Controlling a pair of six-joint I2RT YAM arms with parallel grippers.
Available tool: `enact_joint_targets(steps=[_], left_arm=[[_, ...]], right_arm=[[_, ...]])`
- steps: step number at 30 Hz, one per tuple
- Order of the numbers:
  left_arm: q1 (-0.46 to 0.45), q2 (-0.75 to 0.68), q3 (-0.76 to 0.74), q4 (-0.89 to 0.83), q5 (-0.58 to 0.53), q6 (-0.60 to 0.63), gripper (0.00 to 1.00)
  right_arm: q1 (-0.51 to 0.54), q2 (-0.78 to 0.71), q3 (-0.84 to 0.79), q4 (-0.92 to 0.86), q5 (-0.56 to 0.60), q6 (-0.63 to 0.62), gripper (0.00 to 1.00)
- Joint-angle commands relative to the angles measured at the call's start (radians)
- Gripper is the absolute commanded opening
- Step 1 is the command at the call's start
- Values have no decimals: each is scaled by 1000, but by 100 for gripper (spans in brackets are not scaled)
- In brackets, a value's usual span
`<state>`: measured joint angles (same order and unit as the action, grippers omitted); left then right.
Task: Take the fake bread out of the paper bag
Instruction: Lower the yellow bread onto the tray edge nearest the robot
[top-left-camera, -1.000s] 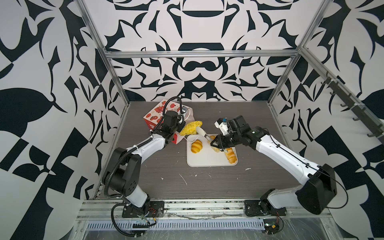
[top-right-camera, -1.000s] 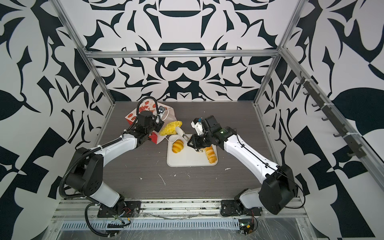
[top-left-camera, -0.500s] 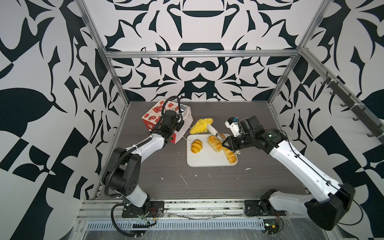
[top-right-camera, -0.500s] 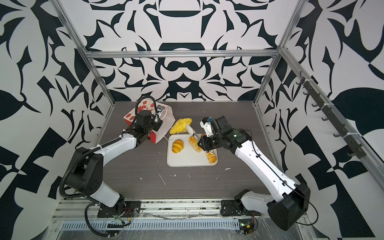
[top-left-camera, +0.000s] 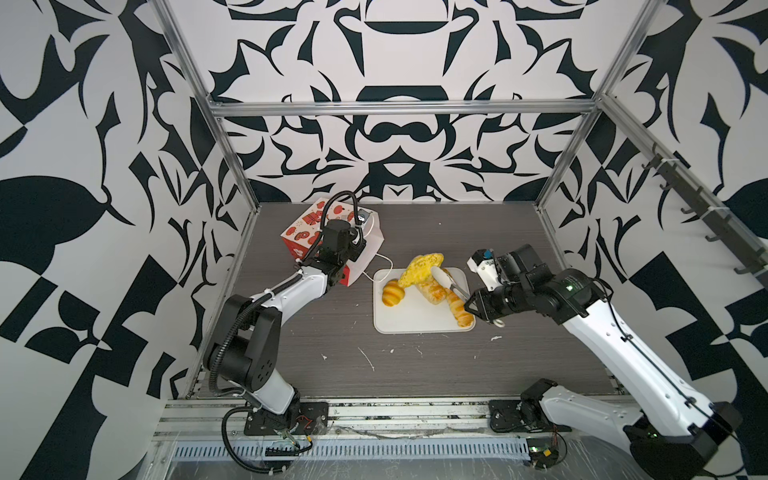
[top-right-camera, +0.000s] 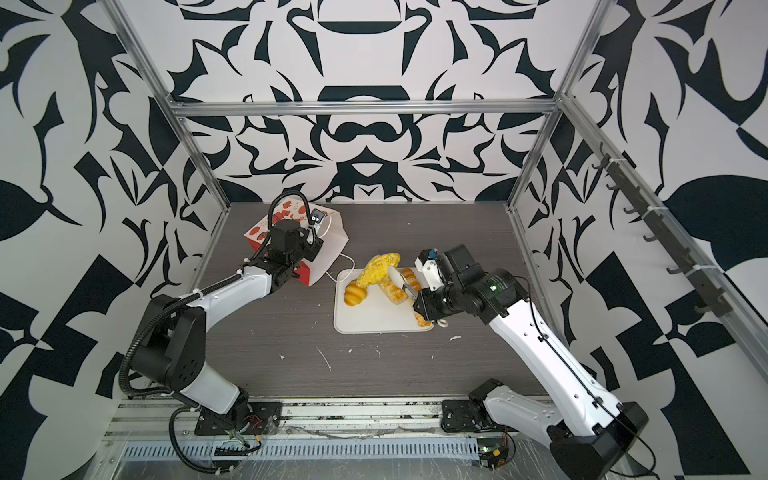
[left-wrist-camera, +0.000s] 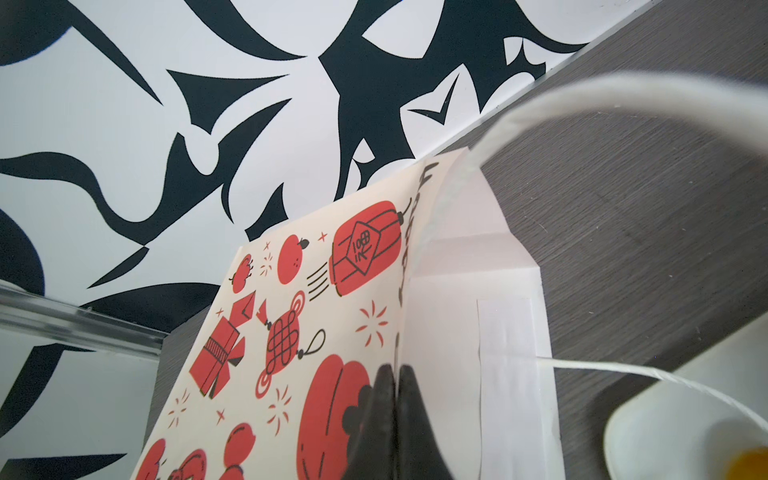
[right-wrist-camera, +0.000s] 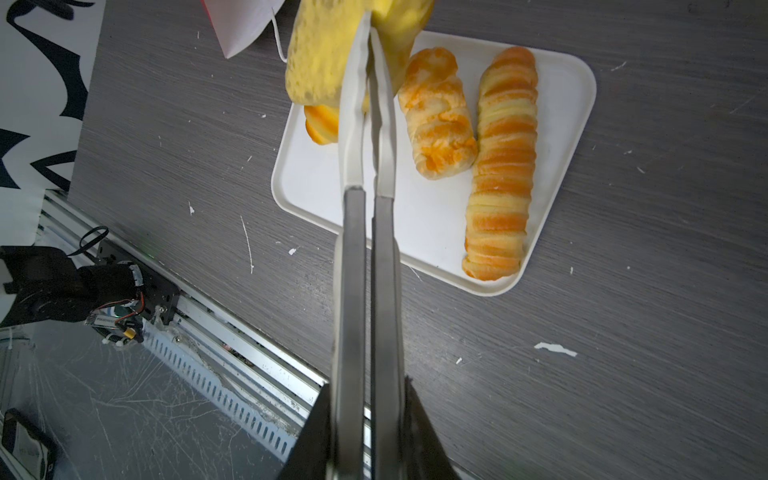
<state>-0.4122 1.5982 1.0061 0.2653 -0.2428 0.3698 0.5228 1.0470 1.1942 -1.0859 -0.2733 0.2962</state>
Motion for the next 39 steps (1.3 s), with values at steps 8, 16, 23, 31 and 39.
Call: enact_joint_targets(steps=[8,16,23,31,39], left_arm=[[4,-17,3,35,4,-9,0],[5,-6,-3,45,13,-20,0],[6,-5,-13,52,11,-21,0],[4,5,-16,62,21,-26,0],[6,20,-22,78,24,-32,0]], right_arm=[[-5,-72,-13,-131,-101,76,0],[-3,-70,-74,-178,-169,90,0],[-3,-53,-156,-141,-220,104,0],[-4,-25,-199,-98,-256,120,0],[-5,12,-207,-70,-290,156,0]])
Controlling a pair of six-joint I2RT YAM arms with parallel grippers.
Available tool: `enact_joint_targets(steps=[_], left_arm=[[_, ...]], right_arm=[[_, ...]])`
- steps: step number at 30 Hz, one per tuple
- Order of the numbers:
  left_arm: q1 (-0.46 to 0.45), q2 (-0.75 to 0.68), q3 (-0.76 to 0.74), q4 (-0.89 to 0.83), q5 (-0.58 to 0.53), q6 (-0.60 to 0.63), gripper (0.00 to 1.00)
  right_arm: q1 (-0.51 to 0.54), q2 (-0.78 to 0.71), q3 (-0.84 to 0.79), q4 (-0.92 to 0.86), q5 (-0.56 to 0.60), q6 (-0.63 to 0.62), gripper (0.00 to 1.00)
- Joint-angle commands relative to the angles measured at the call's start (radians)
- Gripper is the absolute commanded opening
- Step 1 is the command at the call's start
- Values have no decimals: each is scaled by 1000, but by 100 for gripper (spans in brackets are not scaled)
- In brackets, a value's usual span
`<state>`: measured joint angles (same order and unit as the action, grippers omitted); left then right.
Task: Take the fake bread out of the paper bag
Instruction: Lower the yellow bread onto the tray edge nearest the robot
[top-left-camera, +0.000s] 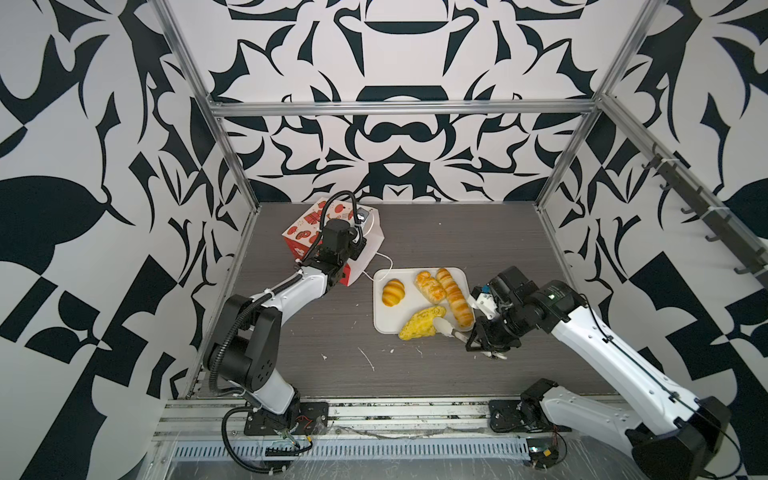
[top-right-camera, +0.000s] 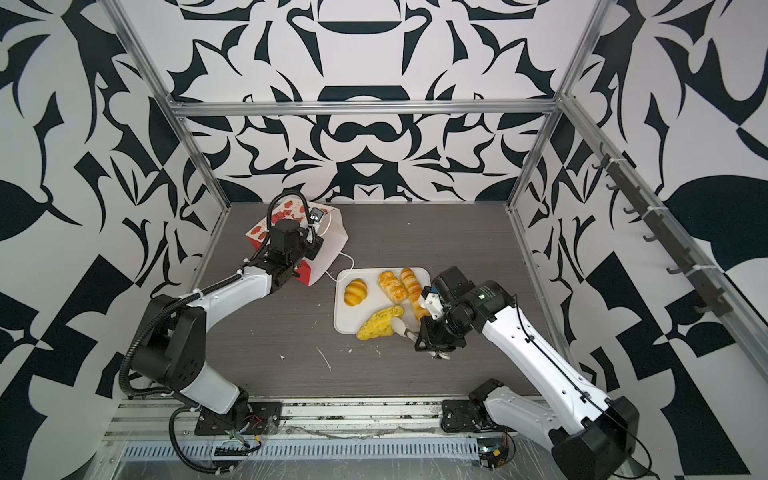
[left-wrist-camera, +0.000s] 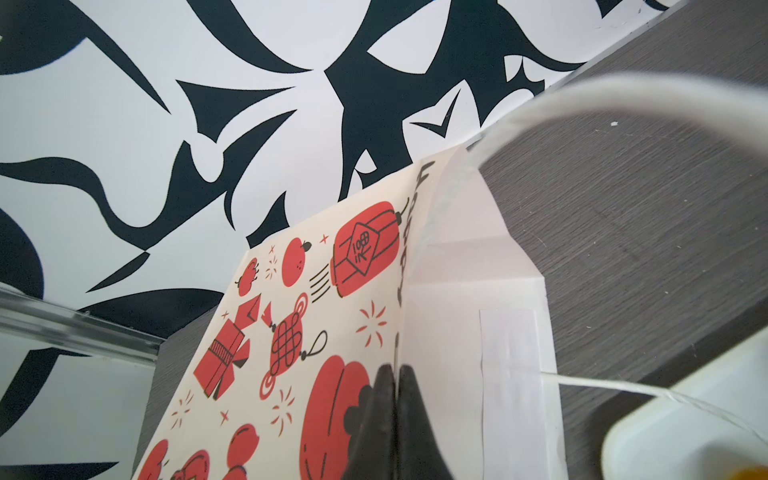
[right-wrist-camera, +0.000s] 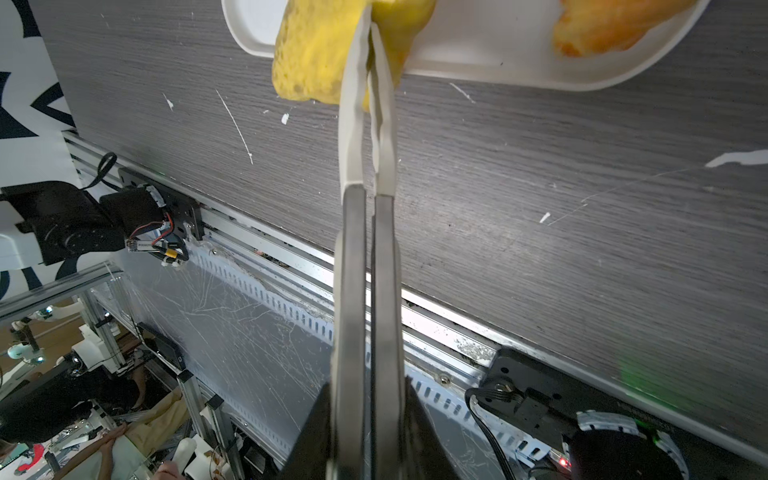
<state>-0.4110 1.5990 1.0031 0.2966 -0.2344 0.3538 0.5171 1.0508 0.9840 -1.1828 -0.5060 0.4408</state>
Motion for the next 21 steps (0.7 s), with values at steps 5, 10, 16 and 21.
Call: enact_joint_targets(steps=[5,10,16,21], left_arm=[[10,22,-29,56,21,-16,0],[19,21,-38,62,26,-22,0],[23,21,-40,65,31,-26,0],[25,20,-40,64,34,-29,0]], right_arm=[[0,32,29,34,-64,20,0],[-6,51,53,51,-70,27,14],[-12,64,68,82,-91,33,23],[-18,79,77,103,-94,33,31]])
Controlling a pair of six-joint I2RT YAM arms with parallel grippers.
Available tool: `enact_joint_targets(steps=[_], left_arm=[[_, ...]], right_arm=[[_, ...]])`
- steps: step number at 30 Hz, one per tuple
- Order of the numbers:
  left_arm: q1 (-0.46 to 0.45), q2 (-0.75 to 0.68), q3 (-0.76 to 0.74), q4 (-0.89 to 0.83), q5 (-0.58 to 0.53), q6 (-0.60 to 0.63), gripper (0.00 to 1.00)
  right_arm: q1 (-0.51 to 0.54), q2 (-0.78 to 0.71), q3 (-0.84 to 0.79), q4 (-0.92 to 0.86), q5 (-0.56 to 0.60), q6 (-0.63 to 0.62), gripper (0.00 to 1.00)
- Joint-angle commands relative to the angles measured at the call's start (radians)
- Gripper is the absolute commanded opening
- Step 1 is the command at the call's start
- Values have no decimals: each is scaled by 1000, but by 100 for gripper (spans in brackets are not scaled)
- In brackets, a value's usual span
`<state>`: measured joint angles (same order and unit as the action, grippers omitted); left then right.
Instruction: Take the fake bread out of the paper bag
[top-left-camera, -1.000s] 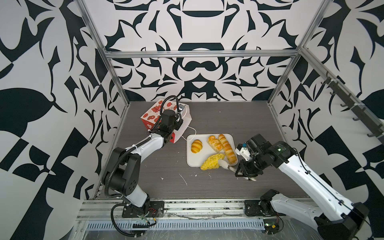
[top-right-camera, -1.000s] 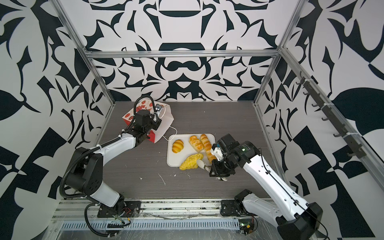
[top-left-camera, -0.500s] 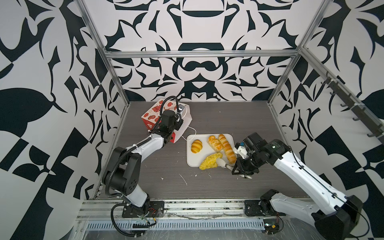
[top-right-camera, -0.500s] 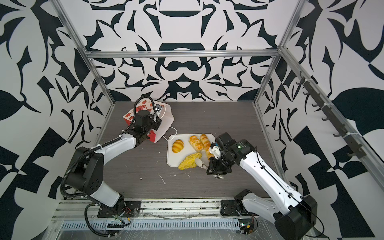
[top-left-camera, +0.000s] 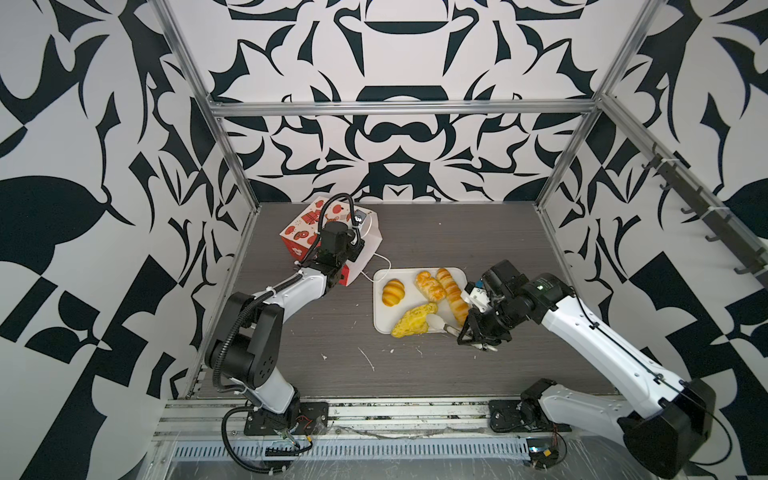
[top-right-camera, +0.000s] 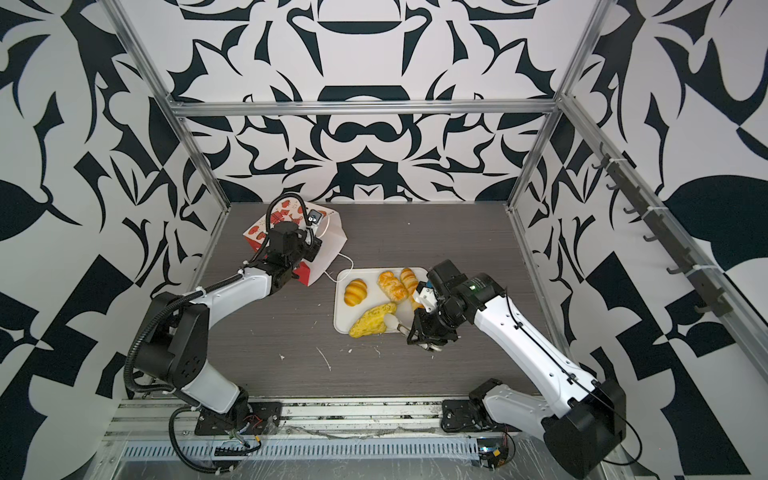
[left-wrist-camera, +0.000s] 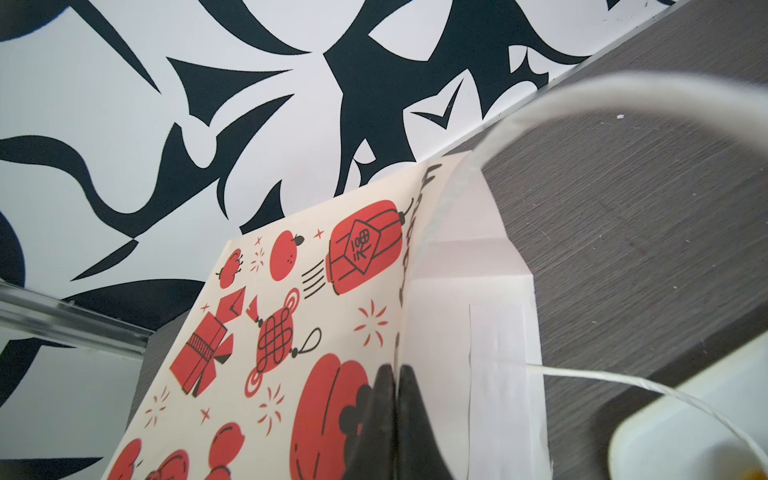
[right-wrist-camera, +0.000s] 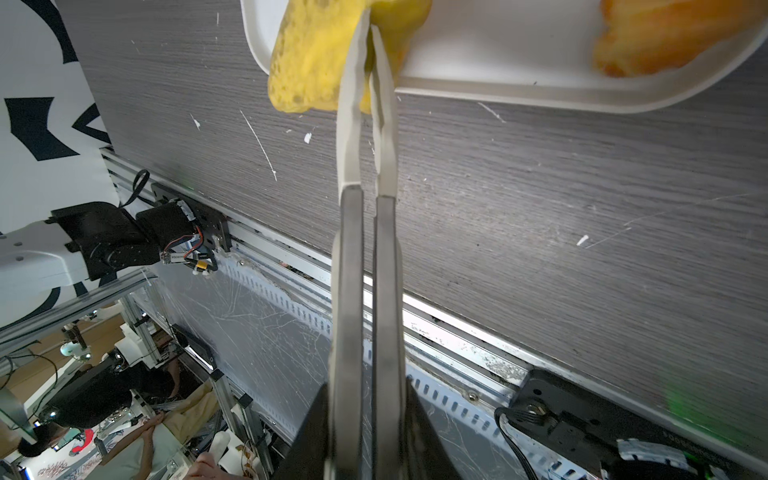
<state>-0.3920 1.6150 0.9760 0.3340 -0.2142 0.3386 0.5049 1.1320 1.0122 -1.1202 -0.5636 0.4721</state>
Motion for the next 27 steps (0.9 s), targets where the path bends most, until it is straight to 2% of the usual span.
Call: enact_joint_targets(steps=[1,6,20,23,27], left_arm=[[7,3,-13,27,15,-12,0],[7,1,-13,22,17,-13,0],[8,2,-10,22,16,-15,0],[7,2,-9,20,16,-16,0],[8,1,-7,16,13,-13,0]], right_arm=[[-8,-1,50,44,-36,2,32],[-18,-1,45,61,-51,10,36],[-51,-33,81,55,-85,5,39],[-51,-48,79,47,-86,-2,36],[-51,-89,42,42,-103,-1,21]])
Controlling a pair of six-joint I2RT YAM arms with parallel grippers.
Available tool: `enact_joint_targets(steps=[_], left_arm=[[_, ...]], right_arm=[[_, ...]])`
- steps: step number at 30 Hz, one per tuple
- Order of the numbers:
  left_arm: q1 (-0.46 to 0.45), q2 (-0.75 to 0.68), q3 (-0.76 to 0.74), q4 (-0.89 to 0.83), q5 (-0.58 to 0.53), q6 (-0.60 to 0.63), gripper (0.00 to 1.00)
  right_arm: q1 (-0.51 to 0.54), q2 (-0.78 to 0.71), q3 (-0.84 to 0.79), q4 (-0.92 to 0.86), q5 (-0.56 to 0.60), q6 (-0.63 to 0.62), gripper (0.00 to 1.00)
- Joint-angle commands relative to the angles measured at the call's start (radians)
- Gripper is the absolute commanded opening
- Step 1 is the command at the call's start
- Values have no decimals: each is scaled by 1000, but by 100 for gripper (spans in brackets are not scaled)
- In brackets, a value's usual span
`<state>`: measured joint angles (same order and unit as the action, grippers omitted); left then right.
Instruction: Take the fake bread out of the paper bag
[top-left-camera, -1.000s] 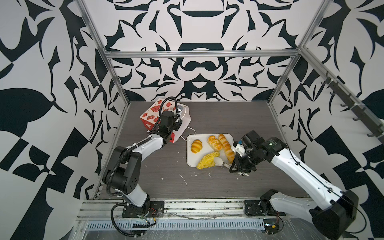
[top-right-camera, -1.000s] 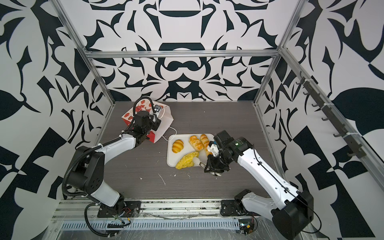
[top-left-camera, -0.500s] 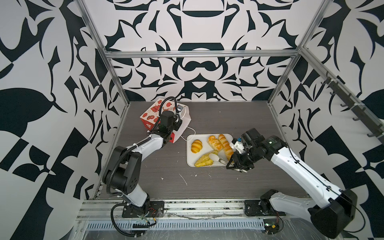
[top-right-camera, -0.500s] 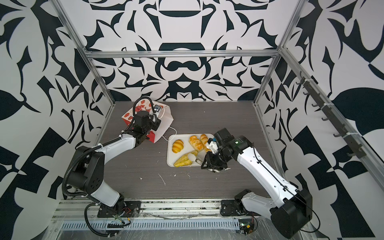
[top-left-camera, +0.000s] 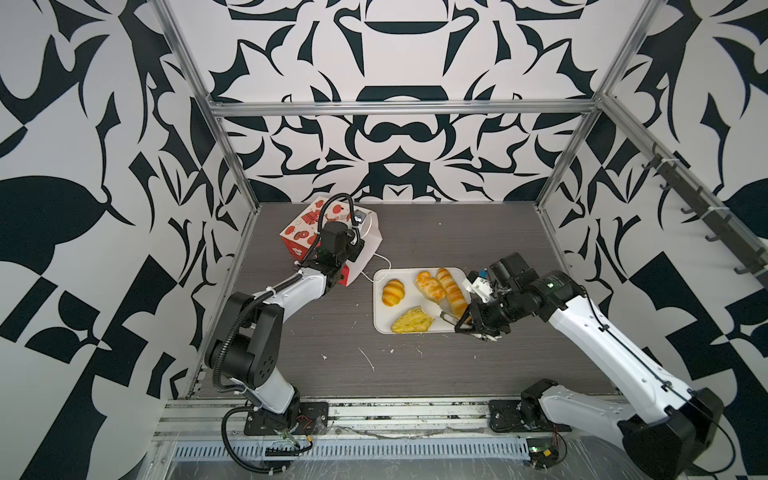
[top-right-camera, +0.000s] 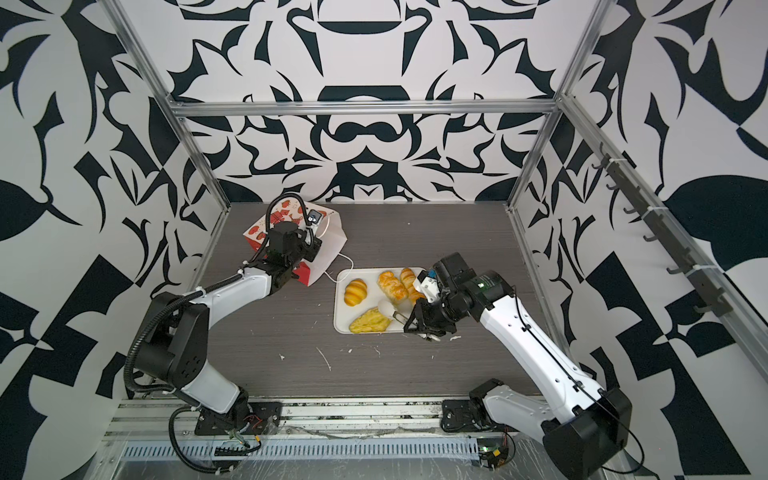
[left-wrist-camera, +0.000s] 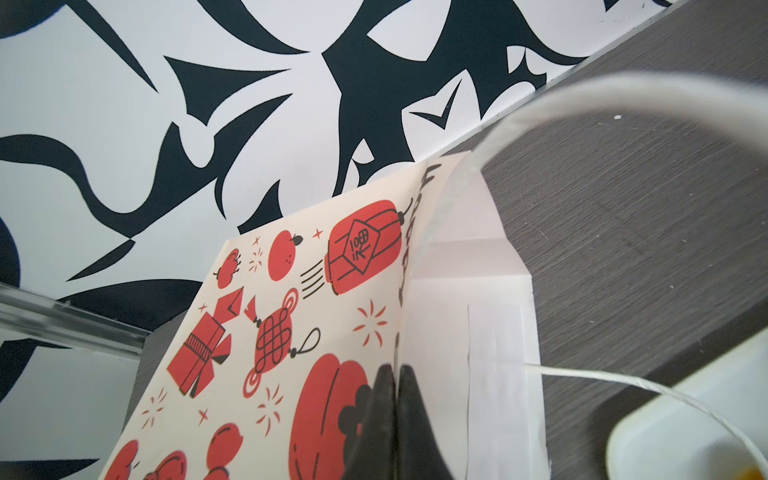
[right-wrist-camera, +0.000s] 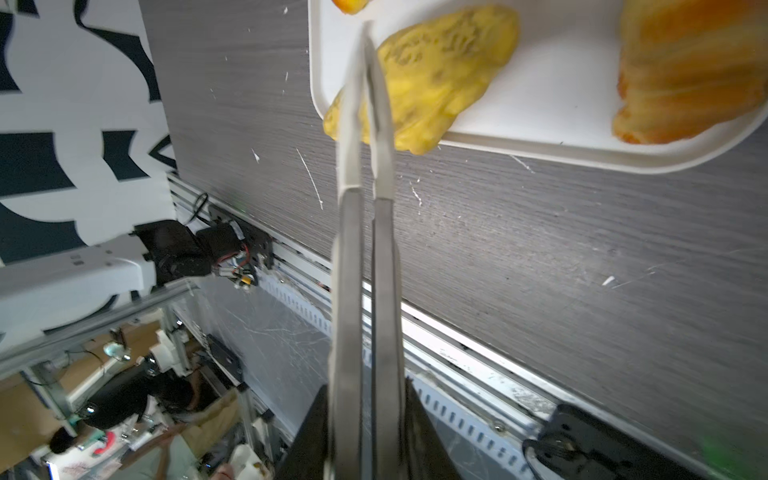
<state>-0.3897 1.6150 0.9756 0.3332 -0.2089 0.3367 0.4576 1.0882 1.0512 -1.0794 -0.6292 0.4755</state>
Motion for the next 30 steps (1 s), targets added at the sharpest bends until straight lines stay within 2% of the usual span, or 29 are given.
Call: enact_joint_targets(steps=[1,9,30], left_arm=[[5,-1,-6,17,8,-12,0],[7,3,-3,19,8,-10,0],[7,-1,0,10,19,-17,0]], right_arm=[[-3,-58,-8,-4,-47,-6,20],[-4,-114,-123,-37,-83,-13,0],[-2,-24,-200,73,-76,-44,0]])
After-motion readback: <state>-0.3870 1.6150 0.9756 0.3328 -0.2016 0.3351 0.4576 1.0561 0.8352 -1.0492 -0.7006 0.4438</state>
